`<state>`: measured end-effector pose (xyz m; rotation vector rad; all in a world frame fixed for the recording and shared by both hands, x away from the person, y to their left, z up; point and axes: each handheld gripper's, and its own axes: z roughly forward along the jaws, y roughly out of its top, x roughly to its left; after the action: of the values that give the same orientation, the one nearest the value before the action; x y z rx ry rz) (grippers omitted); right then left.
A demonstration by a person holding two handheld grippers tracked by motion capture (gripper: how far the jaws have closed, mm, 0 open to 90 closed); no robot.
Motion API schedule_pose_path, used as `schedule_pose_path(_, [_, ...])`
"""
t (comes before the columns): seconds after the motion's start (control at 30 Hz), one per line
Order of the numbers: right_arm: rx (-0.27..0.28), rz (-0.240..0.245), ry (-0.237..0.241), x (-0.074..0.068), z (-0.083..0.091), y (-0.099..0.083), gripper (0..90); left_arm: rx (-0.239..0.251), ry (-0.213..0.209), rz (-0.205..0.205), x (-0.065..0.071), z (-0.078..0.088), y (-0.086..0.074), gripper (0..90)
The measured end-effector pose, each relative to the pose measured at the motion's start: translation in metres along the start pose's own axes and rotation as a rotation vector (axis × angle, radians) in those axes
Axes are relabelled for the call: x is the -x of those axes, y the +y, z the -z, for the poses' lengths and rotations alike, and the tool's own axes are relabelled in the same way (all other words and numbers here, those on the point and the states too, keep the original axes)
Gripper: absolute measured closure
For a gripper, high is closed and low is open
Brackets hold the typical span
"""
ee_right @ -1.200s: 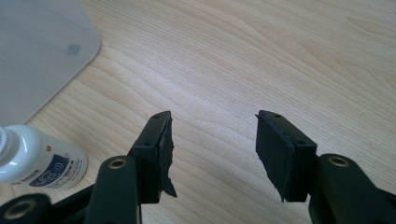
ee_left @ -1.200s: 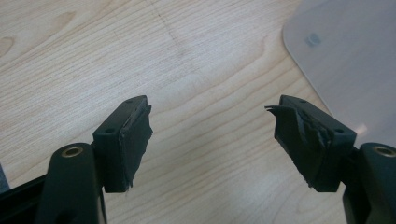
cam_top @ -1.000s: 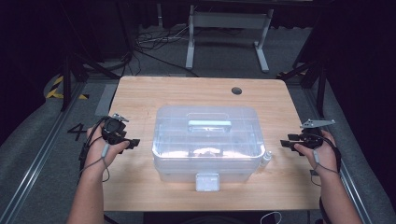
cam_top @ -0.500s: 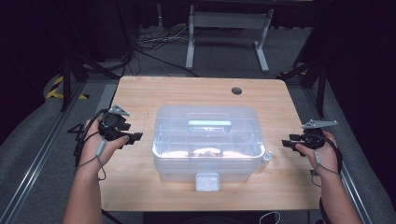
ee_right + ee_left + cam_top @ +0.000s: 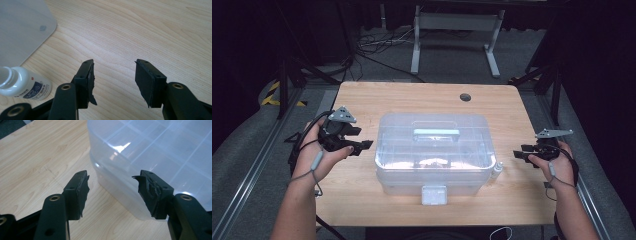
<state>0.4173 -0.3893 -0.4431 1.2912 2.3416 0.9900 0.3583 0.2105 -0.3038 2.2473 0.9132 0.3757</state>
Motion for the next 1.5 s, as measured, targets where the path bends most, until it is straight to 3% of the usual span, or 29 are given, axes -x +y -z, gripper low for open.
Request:
schedule_pose_path(0.07, [-0.003, 0.0, 0.002, 0.0, 0.0, 0.0, 50.0, 0.008, -0.009, -0.007, 0.001, 0.002, 0.002, 40.8])
schedule_pose_path(0.2, [-0.007, -0.008, -0.006, 0.0, 0.0, -0.001, 50.0, 0.084, -0.036, -0.046, 0.007, 0.001, 0.01, 37.8])
schedule_pose_path(0.27, [0.001, -0.013, -0.008, 0.0, 0.002, 0.0, 50.0, 0.126, -0.077, -0.084, 0.011, -0.002, 0.016, 38.1])
schedule_pose_path(0.53, [0.01, -0.015, -0.013, 0.002, 0.006, -0.004, 50.1, 0.136, -0.148, -0.139, 0.028, -0.013, 0.037, 38.9])
schedule_pose_path(0.6, [0.007, -0.018, -0.014, 0.002, 0.008, -0.005, 50.1, 0.135, -0.154, -0.14, 0.03, -0.015, 0.039, 38.6])
schedule_pose_path(0.67, [0.012, -0.022, -0.022, 0.003, 0.01, -0.007, 50.1, 0.13, -0.155, -0.169, 0.035, -0.021, 0.046, 36.9])
schedule_pose_path(0.77, [0.014, -0.023, -0.022, 0.003, 0.012, -0.009, 50.1, 0.139, -0.171, -0.176, 0.038, -0.026, 0.049, 35.9])
schedule_pose_path(0.83, [0.014, -0.03, -0.028, 0.004, 0.013, -0.011, 50.0, 0.143, -0.21, -0.181, 0.041, -0.034, 0.053, 35.2])
schedule_pose_path(0.93, [0.012, -0.032, -0.03, 0.004, 0.014, -0.013, 50.0, 0.144, -0.212, -0.189, 0.043, -0.039, 0.056, 33.8])
schedule_pose_path(1.03, [0.013, -0.038, -0.032, 0.005, 0.015, -0.013, 50.0, 0.168, -0.252, -0.189, 0.045, -0.045, 0.06, 34.5])
schedule_pose_path(1.3, [0.008, -0.03, -0.02, 0.003, 0.011, -0.011, 49.9, 0.171, -0.272, -0.2, 0.053, -0.063, 0.065, 41.4])
schedule_pose_path(1.5, [0.006, -0.029, -0.016, 0.002, 0.009, -0.009, 49.9, 0.166, -0.261, -0.197, 0.054, -0.072, 0.065, 47.2])
